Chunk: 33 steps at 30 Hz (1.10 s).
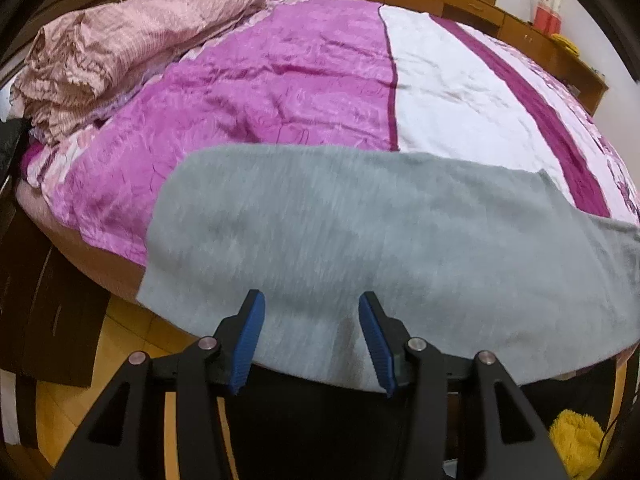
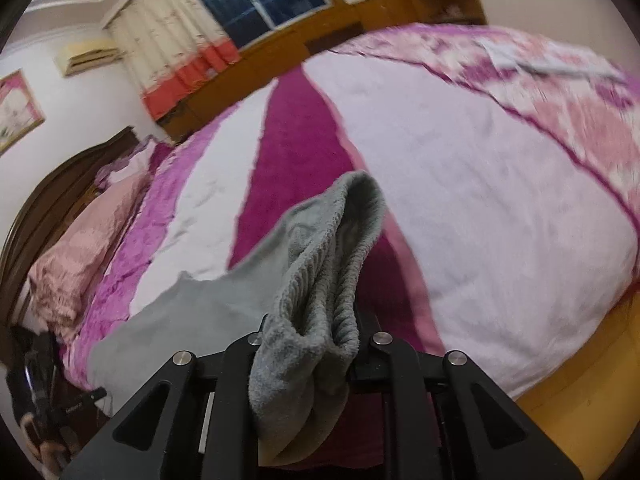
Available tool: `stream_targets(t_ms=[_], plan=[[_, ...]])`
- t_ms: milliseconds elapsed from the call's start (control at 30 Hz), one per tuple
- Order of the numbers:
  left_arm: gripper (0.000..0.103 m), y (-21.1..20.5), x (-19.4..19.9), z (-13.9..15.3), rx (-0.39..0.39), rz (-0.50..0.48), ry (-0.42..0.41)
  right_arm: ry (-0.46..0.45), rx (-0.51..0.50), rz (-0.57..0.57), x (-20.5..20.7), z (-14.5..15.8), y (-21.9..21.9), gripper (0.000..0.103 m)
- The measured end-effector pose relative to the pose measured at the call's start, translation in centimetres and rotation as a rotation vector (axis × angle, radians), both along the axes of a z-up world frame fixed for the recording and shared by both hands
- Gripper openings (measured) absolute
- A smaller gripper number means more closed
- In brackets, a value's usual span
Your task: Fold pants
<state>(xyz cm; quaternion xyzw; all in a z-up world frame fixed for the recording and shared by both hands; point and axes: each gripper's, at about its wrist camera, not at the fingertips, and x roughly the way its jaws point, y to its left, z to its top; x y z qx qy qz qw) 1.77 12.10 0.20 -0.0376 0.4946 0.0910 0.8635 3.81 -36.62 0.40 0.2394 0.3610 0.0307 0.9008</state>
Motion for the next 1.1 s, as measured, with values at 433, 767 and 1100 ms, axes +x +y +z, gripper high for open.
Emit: stream_targets(t_ms=[433, 767, 1100], plan=[[0.052, 0.8, -1.3, 2.1, -0.019, 0.018, -0.051, -0.144, -0.097, 0.220, 0.8, 8.5, 7.3, 0.010], [0.052, 2.7, -2.0, 3.1, -0.026, 0.061, -0.079, -0.222, -0.088, 0.416, 1.6, 12.6, 14.8, 0.010], [0.052, 5.9, -2.6, 3.0, -0.054, 0.120, -0.081, -0.234, -0.103, 0.616, 2.5, 13.7, 25.0, 0.010]])
